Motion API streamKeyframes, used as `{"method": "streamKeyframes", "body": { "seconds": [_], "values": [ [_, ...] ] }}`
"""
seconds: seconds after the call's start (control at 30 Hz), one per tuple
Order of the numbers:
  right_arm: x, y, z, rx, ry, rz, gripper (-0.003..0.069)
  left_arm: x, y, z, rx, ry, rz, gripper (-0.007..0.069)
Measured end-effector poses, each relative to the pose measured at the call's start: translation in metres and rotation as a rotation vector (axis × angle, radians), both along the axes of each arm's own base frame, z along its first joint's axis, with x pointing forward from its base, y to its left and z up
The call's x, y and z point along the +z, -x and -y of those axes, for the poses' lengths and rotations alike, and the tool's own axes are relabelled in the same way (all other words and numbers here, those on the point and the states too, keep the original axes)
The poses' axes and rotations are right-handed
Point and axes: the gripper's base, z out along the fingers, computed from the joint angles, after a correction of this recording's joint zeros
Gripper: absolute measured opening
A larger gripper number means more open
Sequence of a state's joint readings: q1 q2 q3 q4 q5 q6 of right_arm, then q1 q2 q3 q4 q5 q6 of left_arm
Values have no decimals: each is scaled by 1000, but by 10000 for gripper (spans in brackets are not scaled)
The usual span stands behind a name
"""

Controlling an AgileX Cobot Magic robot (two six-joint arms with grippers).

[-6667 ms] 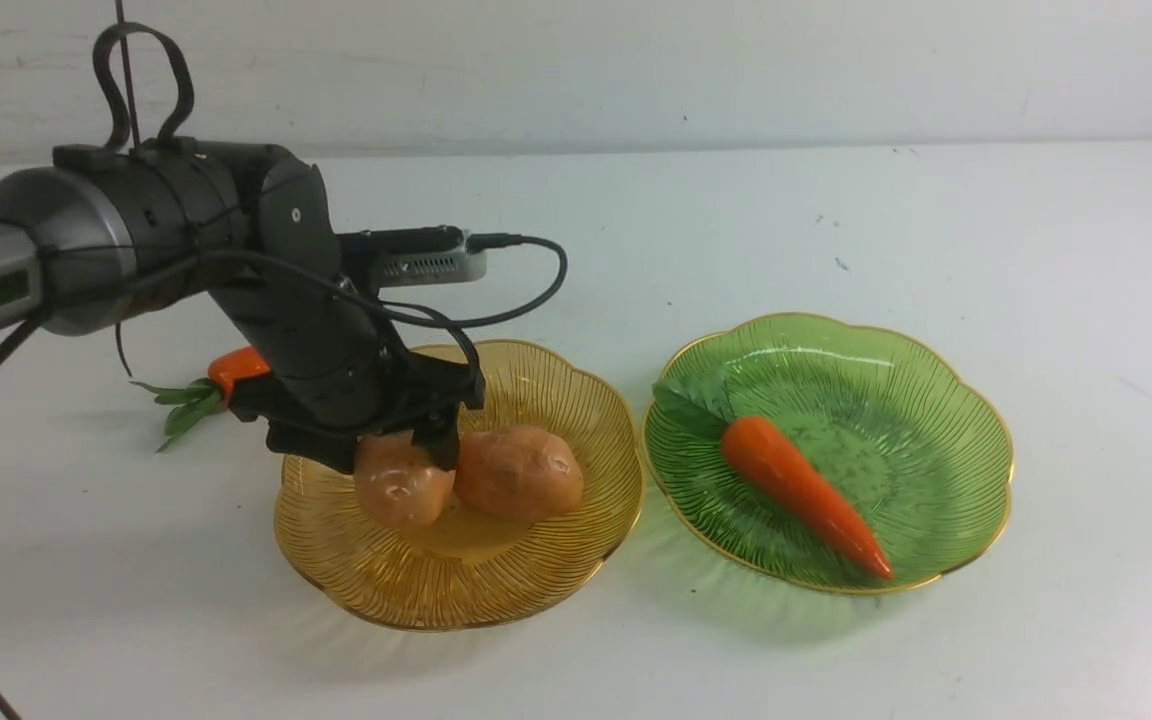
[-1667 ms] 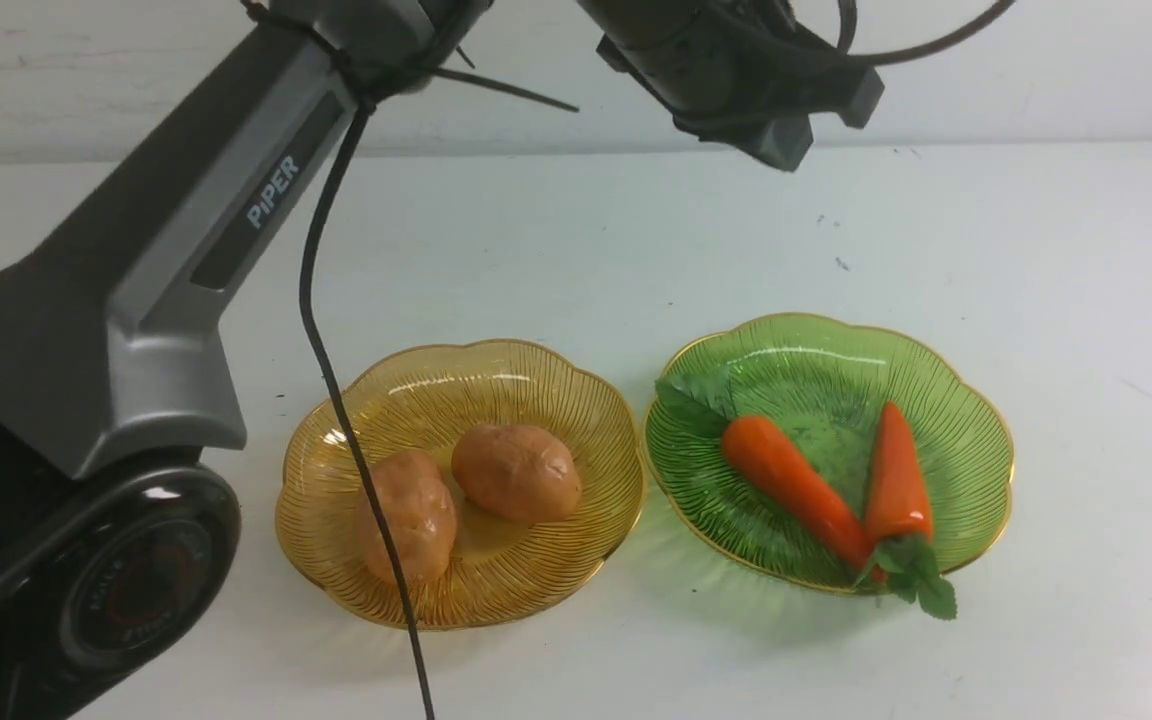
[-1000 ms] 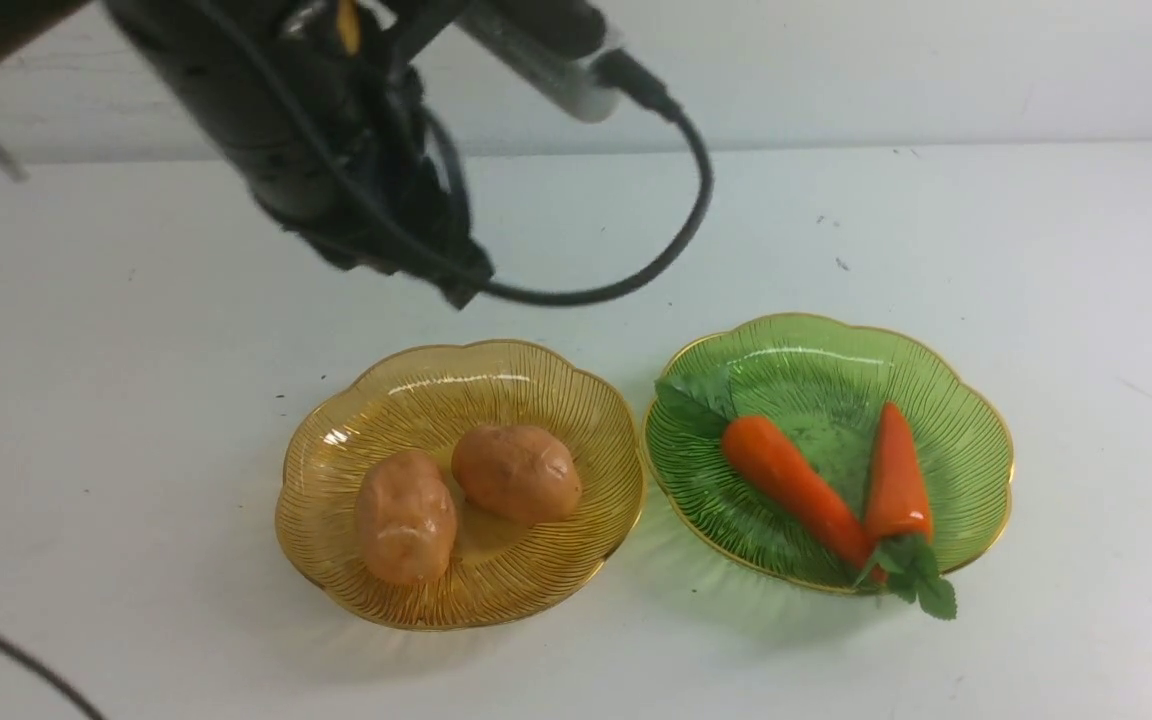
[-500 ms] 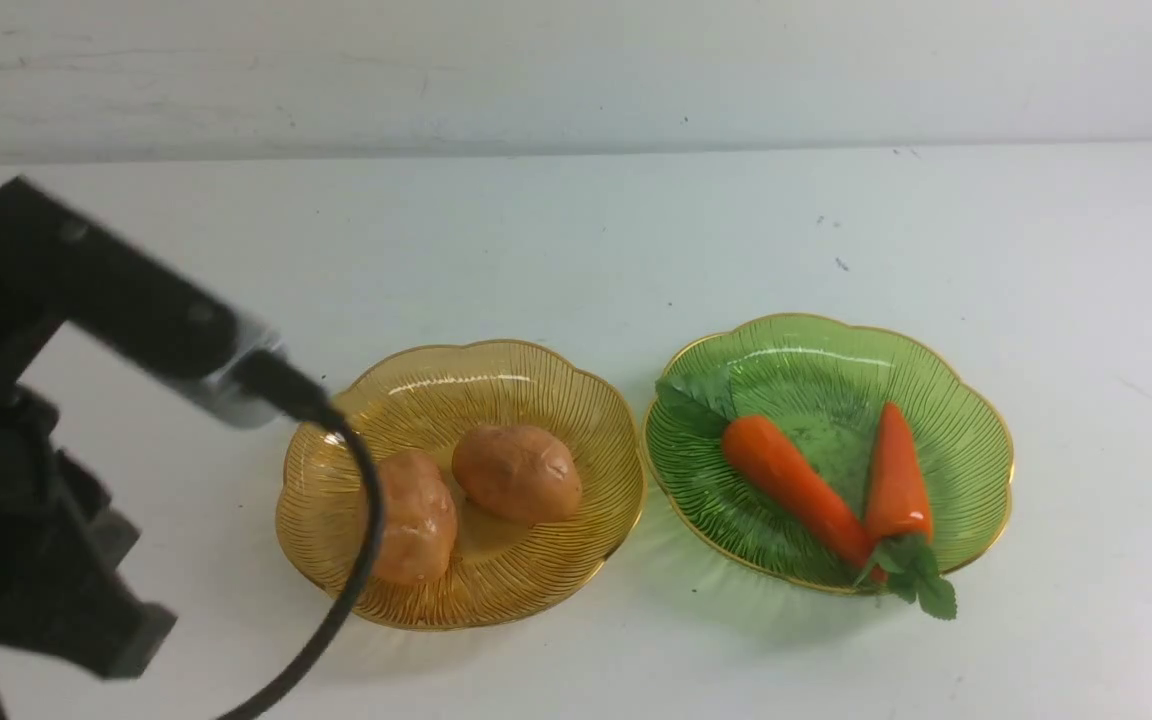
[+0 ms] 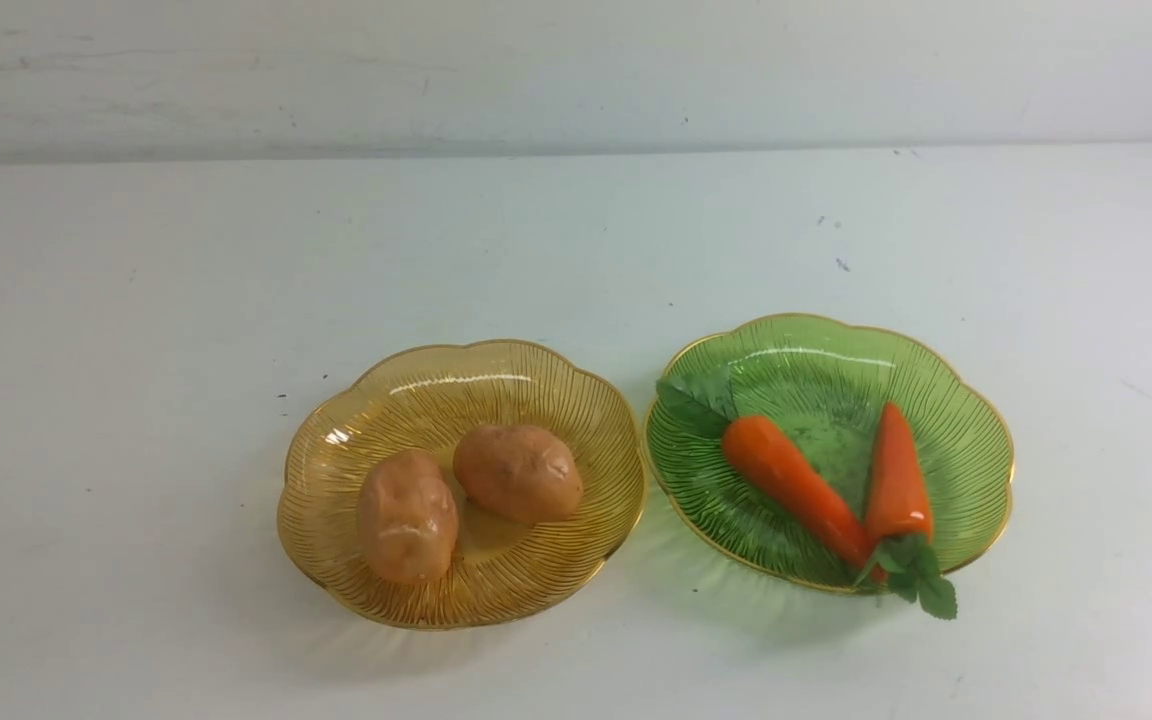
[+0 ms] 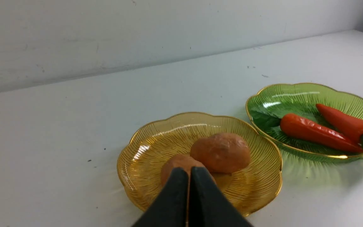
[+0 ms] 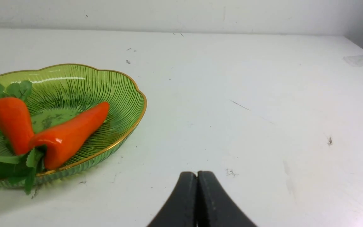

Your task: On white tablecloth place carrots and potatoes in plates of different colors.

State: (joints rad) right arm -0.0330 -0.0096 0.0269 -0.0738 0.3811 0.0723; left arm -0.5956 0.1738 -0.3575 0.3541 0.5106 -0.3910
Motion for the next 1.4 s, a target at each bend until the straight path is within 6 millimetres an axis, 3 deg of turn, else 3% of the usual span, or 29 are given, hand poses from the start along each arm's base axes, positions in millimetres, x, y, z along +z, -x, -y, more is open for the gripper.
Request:
{"method": "streamKeyframes", "body": {
  "seconds": [0.07, 0.17, 0.3, 0.53, 0.73, 1.03, 1.4],
  "values": [
    [0, 0, 0, 0, 0, 0, -15, -13, -2, 1, 1, -18, -34, -3],
    [0, 0, 0, 0, 0, 0, -15, -50, -4, 4, 13, -17, -140, -3],
    [0, 0, 0, 0, 0, 0, -15, -69, -2, 0, 63, 9, -158, -3],
    [0, 0, 0, 0, 0, 0, -15, -81, 3, -10, 200, 9, -85, -3],
    [0, 0, 0, 0, 0, 0, -15, -99, 2, -14, 317, -37, -121, -3],
    [0, 0, 0, 0, 0, 0, -15, -110, 1, -16, 373, -110, -115, -3],
    [0, 0, 0, 0, 0, 0, -15, -109, 0, -18, 422, -70, -108, -3]
  ]
}}
